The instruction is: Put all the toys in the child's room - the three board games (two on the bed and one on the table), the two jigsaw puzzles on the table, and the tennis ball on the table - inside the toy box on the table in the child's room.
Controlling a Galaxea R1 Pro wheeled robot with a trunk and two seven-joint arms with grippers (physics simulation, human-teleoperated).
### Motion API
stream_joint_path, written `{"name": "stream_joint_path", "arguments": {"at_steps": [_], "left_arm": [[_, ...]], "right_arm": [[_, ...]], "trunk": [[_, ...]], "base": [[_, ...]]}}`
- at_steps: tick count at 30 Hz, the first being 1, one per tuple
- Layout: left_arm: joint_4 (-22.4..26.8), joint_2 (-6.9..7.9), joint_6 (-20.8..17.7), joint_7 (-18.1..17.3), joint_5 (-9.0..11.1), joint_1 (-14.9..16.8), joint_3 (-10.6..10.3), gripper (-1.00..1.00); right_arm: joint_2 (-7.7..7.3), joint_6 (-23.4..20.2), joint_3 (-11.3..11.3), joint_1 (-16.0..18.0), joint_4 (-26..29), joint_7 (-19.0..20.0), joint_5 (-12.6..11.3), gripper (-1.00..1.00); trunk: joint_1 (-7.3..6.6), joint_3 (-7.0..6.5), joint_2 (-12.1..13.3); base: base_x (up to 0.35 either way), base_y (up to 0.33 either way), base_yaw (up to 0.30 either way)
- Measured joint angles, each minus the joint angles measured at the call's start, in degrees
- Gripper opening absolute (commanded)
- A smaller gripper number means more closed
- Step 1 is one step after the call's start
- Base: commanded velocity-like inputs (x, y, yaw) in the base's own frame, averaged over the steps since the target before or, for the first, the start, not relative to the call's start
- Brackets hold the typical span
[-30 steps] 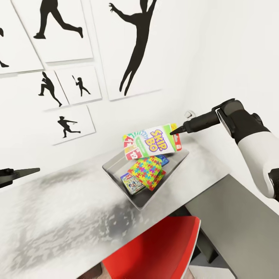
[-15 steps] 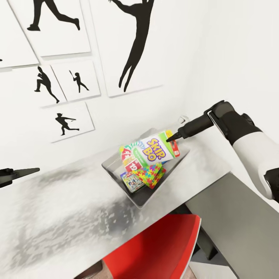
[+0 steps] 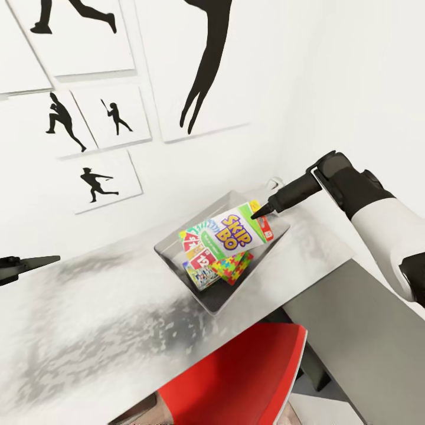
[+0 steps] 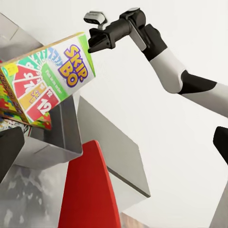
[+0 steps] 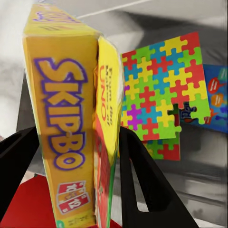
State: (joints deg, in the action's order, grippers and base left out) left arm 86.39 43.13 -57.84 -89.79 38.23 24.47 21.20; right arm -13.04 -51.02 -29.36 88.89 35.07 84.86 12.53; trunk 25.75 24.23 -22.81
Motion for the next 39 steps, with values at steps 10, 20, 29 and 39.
{"name": "stream_joint_path", "arguments": {"at_steps": [10, 20, 29, 39], "left_arm": [[0.0, 0.00, 0.1, 0.0, 0.0, 0.0, 0.0, 1.00], [0.0, 0.00, 0.0, 0.0, 0.0, 0.0, 0.0, 1.00], [0.0, 0.03, 0.0, 0.0, 0.0, 0.0, 0.2, 1.00], [0.0, 0.03, 0.0, 0.0, 0.0, 0.0, 0.2, 1.00]], "right_arm": [[1.27, 0.1, -0.3, 0.7, -0.2, 1.9, 3.9, -1.00], [1.96, 0.1, -0.4, 1.8, -0.3, 2.2, 6.5, -1.00], [1.99, 0.1, -0.4, 1.9, -0.4, 2.2, 6.7, -1.00], [1.90, 0.1, -0.4, 2.2, -0.2, 2.3, 6.7, -1.00]], "trunk": [[0.00, 0.95, 0.0], [0.00, 1.89, 0.0], [0.00, 2.75, 0.0], [0.00, 3.69, 0.0]], "base": [[0.000, 0.000, 0.000], [0.000, 0.000, 0.000], [0.000, 0.000, 0.000], [0.000, 0.000, 0.000]]}}
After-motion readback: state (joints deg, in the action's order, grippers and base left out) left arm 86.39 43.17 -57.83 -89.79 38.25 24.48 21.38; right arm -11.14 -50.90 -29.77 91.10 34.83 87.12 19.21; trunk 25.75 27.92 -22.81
